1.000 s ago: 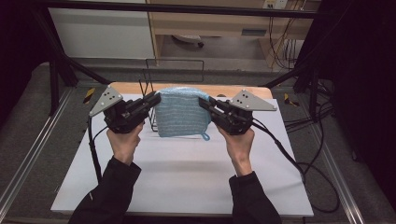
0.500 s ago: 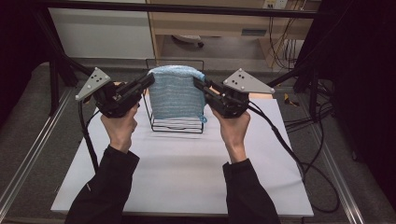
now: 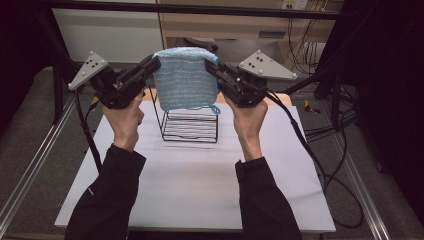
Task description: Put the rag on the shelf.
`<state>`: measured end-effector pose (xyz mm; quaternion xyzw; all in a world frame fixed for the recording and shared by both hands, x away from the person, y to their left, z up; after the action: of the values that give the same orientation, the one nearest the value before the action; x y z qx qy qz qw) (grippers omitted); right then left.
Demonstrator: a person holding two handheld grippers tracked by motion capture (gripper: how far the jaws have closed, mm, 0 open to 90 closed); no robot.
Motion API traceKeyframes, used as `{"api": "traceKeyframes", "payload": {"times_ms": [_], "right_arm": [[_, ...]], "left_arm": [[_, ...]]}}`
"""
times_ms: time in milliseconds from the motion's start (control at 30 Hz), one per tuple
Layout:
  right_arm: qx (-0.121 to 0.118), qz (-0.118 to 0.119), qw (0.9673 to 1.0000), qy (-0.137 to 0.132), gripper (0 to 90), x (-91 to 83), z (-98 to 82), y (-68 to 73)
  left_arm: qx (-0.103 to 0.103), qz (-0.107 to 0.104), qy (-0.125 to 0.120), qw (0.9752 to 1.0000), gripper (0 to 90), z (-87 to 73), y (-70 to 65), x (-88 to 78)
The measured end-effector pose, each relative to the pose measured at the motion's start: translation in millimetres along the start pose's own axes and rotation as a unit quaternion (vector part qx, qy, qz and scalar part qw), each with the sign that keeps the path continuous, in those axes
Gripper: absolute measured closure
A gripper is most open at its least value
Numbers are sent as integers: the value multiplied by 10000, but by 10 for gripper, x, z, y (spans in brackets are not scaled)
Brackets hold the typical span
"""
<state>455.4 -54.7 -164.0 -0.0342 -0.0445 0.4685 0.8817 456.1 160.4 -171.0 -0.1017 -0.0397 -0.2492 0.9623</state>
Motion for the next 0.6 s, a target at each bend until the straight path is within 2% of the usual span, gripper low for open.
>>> {"api": "traceKeyframes", "payload": {"times_ms": [267, 600], "right_arm": [[-116, -52, 9999, -64, 810, 108, 195, -55], [-177, -118, 9998, -61, 810, 227, 317, -142]], "left_arm": [[-97, 66, -137, 9998, 821, 165, 44, 83], [-151, 124, -210, 9996, 821, 314, 112, 185]]}}
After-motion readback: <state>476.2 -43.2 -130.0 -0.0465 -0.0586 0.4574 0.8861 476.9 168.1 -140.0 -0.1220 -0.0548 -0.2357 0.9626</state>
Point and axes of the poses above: each handheld gripper's, and its own axes: x roughly forward along the jaws, z roughly out of its top, y roughly to its left, the point moved 6 cm from there along x, roughly forward along the jaws, and after that the axes turned 12 degrees about z, right-handed, at the moved point
